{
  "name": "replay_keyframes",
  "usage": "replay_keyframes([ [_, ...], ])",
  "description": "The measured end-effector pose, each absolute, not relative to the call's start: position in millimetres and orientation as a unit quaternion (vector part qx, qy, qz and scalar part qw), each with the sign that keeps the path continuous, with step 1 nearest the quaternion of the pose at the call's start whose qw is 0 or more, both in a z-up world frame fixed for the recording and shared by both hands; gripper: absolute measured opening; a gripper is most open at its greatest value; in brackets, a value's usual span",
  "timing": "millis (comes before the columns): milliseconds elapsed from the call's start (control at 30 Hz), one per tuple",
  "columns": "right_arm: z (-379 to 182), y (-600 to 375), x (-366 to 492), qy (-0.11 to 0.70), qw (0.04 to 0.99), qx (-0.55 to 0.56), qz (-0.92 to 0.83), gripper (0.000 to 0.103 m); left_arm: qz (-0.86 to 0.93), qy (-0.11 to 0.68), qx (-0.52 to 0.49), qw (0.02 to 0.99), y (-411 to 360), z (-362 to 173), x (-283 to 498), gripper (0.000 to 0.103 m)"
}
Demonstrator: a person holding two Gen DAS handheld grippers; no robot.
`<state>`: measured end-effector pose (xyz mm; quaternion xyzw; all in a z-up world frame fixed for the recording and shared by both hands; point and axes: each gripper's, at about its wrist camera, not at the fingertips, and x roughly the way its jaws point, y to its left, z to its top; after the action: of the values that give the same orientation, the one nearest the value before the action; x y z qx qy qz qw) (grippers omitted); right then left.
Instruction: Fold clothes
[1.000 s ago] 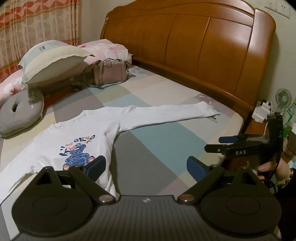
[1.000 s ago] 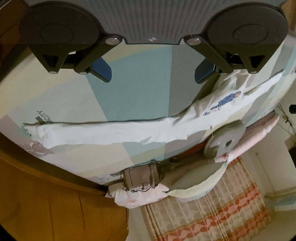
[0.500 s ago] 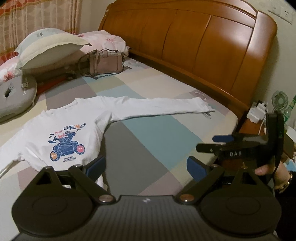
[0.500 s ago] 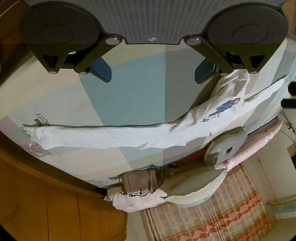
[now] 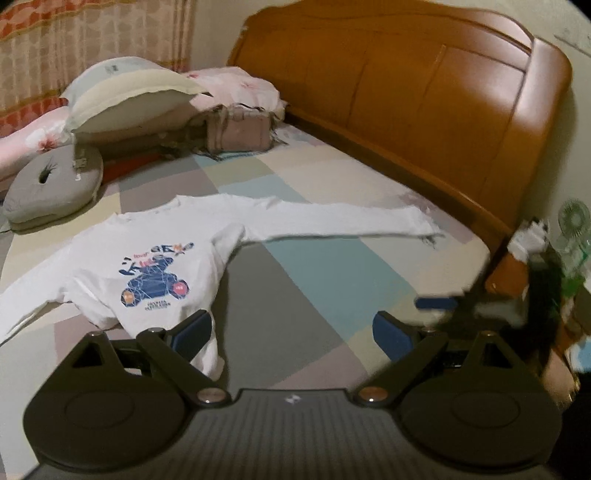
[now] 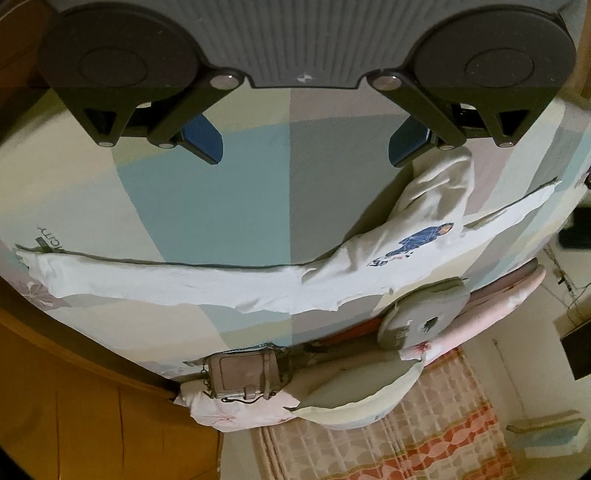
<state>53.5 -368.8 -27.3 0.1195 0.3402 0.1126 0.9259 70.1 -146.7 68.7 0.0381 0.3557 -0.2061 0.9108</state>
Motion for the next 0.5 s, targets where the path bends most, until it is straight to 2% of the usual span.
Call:
replay_keyframes([
  [233,-26.9,-356.0,70.4,0.352,0.927,0.099,0.082,0.1,-0.195,0.355,0.006,0.915,-115.8,36.9,115.1,0.094],
  [500,-41.6,-328.9,144.3,0.325,0.935,0.108,0.085,0.103,-0.167,0.365,-0.053,0.914,-49.6,-9.4,186.6,0.094],
])
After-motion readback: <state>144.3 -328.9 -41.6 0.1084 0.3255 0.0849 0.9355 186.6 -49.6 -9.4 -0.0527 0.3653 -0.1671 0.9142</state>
